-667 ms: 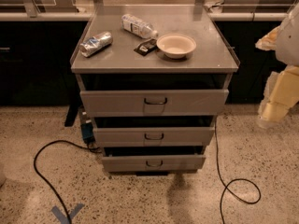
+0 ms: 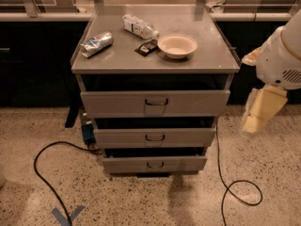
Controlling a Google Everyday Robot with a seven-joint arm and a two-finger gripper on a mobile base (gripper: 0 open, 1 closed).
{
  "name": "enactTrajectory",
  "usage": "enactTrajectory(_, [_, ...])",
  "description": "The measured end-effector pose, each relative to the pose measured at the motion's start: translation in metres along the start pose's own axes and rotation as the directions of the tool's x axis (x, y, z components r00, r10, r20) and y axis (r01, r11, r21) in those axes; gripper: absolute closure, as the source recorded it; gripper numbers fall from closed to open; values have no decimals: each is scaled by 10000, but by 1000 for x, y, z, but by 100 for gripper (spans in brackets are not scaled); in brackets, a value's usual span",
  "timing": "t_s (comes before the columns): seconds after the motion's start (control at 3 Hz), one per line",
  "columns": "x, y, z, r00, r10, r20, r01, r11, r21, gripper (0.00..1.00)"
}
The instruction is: Open middle drawer
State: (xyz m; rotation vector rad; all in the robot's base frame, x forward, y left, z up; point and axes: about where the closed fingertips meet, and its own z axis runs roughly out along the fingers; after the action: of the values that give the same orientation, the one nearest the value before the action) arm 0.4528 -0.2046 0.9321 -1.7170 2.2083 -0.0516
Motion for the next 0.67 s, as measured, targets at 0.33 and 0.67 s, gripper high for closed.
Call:
enactTrajectory(0.33, [15,-2,53,9992,375,152,-373,9992,-153,0])
enactTrajectory(0.67, [33,-8,103,9911,1111,729,-1070,9926,-581,0])
